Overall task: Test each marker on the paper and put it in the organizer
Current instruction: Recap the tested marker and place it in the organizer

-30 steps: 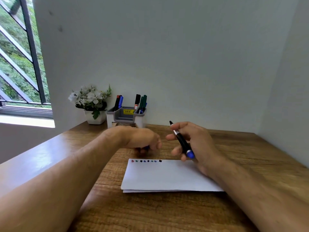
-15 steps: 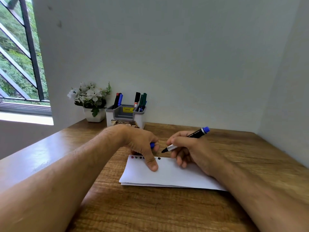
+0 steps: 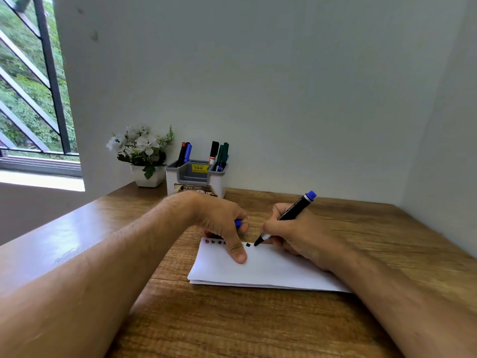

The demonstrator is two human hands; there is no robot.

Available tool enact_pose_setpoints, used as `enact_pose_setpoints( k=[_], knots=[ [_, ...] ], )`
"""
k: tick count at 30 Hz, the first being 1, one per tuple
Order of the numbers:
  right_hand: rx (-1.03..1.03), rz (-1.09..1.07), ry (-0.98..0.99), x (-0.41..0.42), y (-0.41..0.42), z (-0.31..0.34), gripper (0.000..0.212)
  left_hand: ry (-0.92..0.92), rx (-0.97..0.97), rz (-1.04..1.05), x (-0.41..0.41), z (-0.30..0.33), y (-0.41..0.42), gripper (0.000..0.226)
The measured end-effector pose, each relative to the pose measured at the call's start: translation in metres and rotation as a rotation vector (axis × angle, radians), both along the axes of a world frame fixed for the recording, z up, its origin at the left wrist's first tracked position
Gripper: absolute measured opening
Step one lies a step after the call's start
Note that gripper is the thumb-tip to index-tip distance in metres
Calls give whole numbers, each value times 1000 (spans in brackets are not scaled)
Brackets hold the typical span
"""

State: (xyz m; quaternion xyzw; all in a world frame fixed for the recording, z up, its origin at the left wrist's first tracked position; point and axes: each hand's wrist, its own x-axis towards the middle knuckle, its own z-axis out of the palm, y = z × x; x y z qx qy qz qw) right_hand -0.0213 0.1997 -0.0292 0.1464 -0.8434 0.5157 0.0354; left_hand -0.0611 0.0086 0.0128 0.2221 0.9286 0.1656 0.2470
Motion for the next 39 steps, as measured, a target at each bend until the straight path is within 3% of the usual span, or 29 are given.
enact_pose_setpoints(
  k=[34, 37, 39],
  knots=[
    [33, -25, 23, -4, -3, -2, 16, -7, 12, -18, -2, -1, -1, 38],
    [-14, -5, 6, -1, -2, -1, 17, -11, 15, -24, -1, -1, -2, 37],
    [-156, 23, -23, 1, -2, 2, 21, -29, 59, -19, -2, 0, -5, 37]
  ],
)
